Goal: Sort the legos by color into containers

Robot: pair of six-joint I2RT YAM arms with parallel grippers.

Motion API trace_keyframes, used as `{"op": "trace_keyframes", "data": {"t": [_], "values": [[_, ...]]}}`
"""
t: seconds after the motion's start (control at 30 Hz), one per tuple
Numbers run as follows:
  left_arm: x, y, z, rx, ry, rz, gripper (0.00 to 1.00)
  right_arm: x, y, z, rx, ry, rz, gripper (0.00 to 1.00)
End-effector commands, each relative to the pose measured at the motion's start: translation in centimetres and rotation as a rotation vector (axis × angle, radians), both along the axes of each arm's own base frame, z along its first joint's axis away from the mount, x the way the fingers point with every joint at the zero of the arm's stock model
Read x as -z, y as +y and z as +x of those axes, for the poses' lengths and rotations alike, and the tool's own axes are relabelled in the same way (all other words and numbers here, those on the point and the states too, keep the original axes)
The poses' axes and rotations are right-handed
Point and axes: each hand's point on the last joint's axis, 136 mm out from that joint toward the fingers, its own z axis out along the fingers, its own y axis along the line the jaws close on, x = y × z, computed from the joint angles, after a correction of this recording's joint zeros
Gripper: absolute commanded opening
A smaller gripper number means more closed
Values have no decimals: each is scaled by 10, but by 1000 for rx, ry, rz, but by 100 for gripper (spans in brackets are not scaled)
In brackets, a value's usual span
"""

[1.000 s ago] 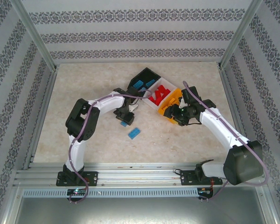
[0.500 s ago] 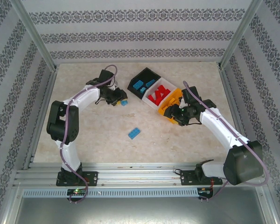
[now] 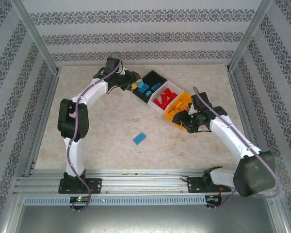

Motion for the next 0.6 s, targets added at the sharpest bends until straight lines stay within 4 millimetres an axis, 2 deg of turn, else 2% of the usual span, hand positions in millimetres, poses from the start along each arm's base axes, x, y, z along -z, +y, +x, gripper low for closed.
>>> {"op": "trace_keyframes", "data": {"t": [0.0, 0.33, 0.57], "values": [[-12, -9, 10, 13, -17, -50, 38, 2, -6, -3, 33, 12, -3, 54], [-8, -18, 24, 12, -22, -56, 38, 3, -5, -5, 26, 12, -1, 54], [4, -29, 36, 21, -5, -44, 38, 3, -6, -5, 20, 11, -3, 54]]}}
